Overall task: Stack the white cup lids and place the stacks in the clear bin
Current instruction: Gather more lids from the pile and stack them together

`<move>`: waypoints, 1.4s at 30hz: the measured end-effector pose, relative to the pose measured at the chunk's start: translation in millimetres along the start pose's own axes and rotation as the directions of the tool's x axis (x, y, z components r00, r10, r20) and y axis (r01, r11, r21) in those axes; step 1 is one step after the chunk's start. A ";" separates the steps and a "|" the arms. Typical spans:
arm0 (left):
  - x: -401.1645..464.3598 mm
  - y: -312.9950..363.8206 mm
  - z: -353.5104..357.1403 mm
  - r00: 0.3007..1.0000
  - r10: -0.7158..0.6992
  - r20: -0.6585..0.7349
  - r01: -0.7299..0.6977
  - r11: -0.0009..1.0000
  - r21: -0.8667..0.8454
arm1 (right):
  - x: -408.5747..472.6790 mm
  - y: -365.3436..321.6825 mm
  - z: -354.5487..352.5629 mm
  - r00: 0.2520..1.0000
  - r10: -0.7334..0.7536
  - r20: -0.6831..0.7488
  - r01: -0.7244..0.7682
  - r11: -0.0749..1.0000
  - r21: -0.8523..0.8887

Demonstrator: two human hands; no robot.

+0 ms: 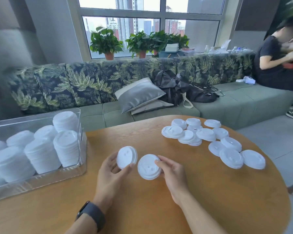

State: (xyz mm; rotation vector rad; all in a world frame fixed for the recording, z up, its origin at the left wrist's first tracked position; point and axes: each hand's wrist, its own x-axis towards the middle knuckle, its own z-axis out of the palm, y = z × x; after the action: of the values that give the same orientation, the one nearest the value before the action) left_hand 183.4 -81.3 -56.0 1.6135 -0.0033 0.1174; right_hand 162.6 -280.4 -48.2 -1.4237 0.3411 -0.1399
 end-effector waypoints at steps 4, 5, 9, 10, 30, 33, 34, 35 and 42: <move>-43.3 4.6 -21.7 0.999 -0.028 0.045 0.027 0.999 0.017 | -31.2 2.1 6.6 0.998 0.035 0.044 -0.034 0.999 -0.014; -51.8 4.7 -26.6 0.997 -0.040 0.060 0.039 0.999 0.014 | -38.2 2.0 8.7 0.997 0.046 0.056 -0.045 0.999 -0.006; -78.3 8.9 -41.2 0.990 -0.097 0.101 0.101 0.994 -0.035 | -59.0 3.9 12.8 0.989 0.095 0.115 -0.102 0.993 0.062; -82.9 10.9 -43.7 0.987 -0.110 0.118 0.117 0.992 -0.050 | -63.9 4.2 13.3 0.985 0.108 0.134 -0.119 0.989 0.082; -75.7 2.0 -57.3 0.938 -0.280 0.205 0.340 0.859 -0.383 | -77.3 18.2 13.1 0.975 0.125 0.183 -0.154 0.976 0.156; -74.8 1.1 -55.5 0.939 -0.260 0.227 0.329 0.873 -0.361 | -77.4 19.1 14.1 0.977 0.109 0.184 -0.134 0.982 0.130; -74.7 1.7 -54.8 0.938 -0.264 0.225 0.331 0.875 -0.354 | -77.6 19.8 14.5 0.978 0.103 0.182 -0.127 0.984 0.121; -74.2 1.6 -54.2 0.938 -0.265 0.225 0.330 0.880 -0.342 | -77.6 20.6 14.8 0.979 0.100 0.177 -0.121 0.986 0.114; -75.6 2.1 -51.2 0.946 -0.224 0.234 0.273 0.940 -0.203 | -79.0 17.7 12.0 0.970 0.103 0.219 -0.132 0.984 0.121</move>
State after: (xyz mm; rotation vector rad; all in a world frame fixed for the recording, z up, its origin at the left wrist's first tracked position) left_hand 104.3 -35.7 -57.7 1.3709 0.0260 -0.2427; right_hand 90.0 -243.1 -52.7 -1.2673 0.2349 0.0849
